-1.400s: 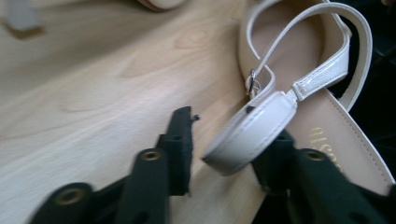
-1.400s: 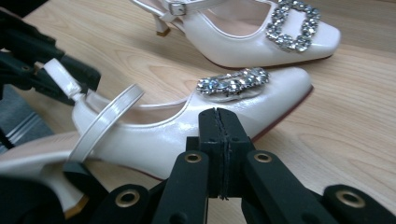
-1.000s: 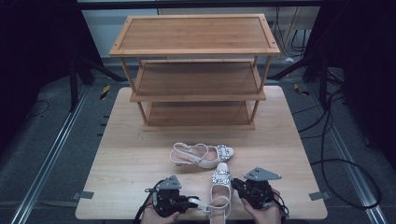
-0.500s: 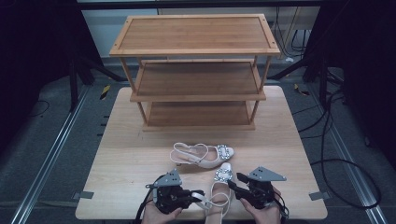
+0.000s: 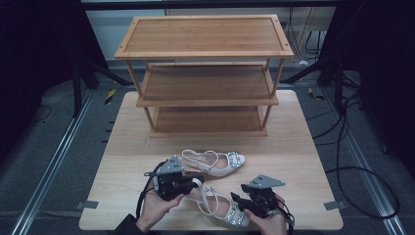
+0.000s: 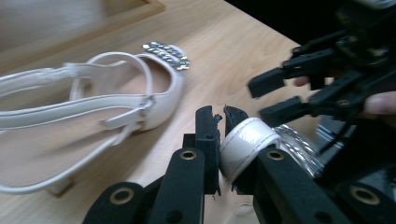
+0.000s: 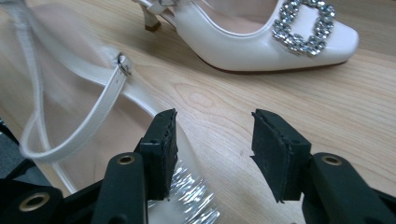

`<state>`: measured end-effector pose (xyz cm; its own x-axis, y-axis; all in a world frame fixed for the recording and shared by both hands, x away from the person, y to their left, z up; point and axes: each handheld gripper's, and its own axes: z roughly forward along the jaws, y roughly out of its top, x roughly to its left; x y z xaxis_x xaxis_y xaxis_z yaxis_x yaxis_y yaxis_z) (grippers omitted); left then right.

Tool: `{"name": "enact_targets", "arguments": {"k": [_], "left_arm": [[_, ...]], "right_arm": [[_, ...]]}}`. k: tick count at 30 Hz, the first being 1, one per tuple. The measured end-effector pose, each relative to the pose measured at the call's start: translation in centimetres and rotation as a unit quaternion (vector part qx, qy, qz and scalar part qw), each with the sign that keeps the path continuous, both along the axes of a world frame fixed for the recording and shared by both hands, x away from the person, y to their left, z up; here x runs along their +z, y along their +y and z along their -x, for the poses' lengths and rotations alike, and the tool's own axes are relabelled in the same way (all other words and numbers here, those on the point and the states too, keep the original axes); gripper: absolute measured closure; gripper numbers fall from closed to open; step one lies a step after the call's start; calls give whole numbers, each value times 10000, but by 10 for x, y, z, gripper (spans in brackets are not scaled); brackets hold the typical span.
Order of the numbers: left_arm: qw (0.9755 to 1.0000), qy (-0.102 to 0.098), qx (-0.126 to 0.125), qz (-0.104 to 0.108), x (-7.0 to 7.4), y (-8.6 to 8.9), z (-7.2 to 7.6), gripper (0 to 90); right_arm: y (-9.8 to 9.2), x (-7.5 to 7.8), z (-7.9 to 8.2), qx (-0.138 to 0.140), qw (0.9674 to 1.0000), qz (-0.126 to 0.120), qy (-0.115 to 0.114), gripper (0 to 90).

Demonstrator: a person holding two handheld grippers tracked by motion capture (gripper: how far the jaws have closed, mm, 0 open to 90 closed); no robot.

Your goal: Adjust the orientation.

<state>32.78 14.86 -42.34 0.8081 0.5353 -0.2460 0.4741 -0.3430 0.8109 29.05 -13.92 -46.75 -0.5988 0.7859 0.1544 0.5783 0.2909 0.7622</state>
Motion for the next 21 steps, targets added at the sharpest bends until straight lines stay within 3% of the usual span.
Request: {"name": "enact_targets", "arguments": {"k": [2,7,12,14,17,21], "left_arm": [[9999,109,19,123,-3,6,-2,830],[9997,168,44,178,-9,18,1,825],[9994,209,113,239,-17,28,1,805],[9995,163,136,215,-18,33,2,767],[9999,48,140,17,-21,38,4,669],[9999,-70,80,-104,-26,47,10,574]], "right_arm": [[-1,0,0,-11,10000,7,-6,503],[-5,5,4,6,9997,-225,-24,494],[-3,9,7,106,9994,-299,-121,483],[-3,9,8,114,9993,-337,-127,484],[-7,10,10,117,9990,-403,-134,475],[-14,14,15,305,9977,-576,-180,448]]}}
